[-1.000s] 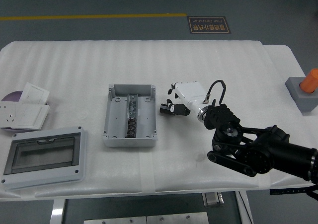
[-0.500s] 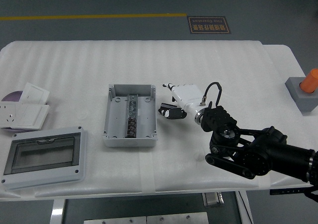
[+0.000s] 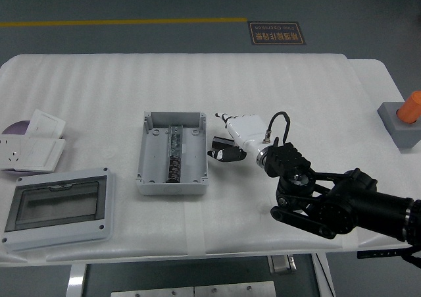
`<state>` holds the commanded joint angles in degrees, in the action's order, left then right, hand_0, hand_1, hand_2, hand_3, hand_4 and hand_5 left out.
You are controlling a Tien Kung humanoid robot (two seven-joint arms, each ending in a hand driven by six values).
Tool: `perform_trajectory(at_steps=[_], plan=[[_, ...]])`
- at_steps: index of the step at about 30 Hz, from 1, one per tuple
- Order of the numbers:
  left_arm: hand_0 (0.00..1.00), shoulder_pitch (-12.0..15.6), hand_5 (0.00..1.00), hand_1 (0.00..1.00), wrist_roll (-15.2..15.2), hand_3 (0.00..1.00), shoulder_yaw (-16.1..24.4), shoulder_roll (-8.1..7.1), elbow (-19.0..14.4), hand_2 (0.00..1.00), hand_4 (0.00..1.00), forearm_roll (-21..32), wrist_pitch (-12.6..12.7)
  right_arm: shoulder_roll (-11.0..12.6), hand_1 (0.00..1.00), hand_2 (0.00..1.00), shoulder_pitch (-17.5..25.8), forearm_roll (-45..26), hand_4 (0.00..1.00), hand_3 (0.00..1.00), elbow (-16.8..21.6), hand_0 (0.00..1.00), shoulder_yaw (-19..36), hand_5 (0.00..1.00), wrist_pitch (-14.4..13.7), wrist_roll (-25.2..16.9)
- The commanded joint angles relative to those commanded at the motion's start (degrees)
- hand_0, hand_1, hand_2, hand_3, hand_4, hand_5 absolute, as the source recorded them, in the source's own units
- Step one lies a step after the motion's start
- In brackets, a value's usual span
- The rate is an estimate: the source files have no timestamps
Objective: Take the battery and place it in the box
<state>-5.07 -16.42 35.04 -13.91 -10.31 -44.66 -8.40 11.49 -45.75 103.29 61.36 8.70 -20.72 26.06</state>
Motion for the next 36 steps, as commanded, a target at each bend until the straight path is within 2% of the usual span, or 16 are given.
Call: perform_trajectory(at_steps=[4,5,10,11,22,23,34,36], plan=[[0.620,0.0,0.585,0.676,0.1,0.572,-0.1,-0.01,0.0,0.572,0.521,0.0,0.0,-0.2,0.569,0.669,0.0,0.1,0.894,0.904,0.0,0.399,-0.4,0.662,0.4,0.1],[0.620,0.0,0.584,0.676,0.1,0.567,-0.1,-0.02,0.0,0.573,0.520,0.1,0.0,-0.3,0.511,0.584,0.1,0.1,0.752,0.697,0.0,0.369,-0.5,0.504,0.5,0.1],[0.620,0.0,0.584,0.676,0.2,0.567,-0.3,0.00,0.0,0.573,0.520,0.2,0.0,-0.3,0.511,0.584,0.1,0.3,0.752,0.697,0.1,0.369,-0.9,0.504,0.8,0.2],[0.621,0.0,0.583,0.676,0.2,0.562,-0.3,0.00,0.0,0.573,0.520,0.2,0.0,-0.3,0.471,0.515,0.0,0.3,0.696,0.624,0.1,0.346,-0.9,0.455,0.8,0.2],[0.622,-0.1,0.585,0.676,0.5,0.558,-0.9,-0.06,0.0,0.575,0.521,0.7,0.2,-0.4,0.452,0.479,0.1,0.4,0.666,0.584,-0.1,0.323,-1.0,0.439,0.9,0.2],[0.620,-0.1,0.585,0.676,0.6,0.557,-1.2,-0.07,0.0,0.575,0.522,0.9,0.2,-0.4,0.440,0.471,0.1,0.4,0.625,0.561,-0.1,0.317,-1.0,0.412,0.8,0.2],[0.620,-0.1,0.586,0.676,1.2,0.555,-1.8,-0.07,0.0,0.575,0.524,1.5,0.5,-0.4,0.439,0.466,0.0,0.4,0.611,0.561,-0.3,0.316,-1.1,0.404,0.1,-0.4],[0.619,-0.1,0.590,0.676,1.4,0.558,-1.9,-0.07,0.0,0.575,0.528,1.5,0.6,-0.4,0.432,0.462,0.0,0.4,0.583,0.565,-0.3,0.312,-1.1,0.383,0.0,-0.4]])
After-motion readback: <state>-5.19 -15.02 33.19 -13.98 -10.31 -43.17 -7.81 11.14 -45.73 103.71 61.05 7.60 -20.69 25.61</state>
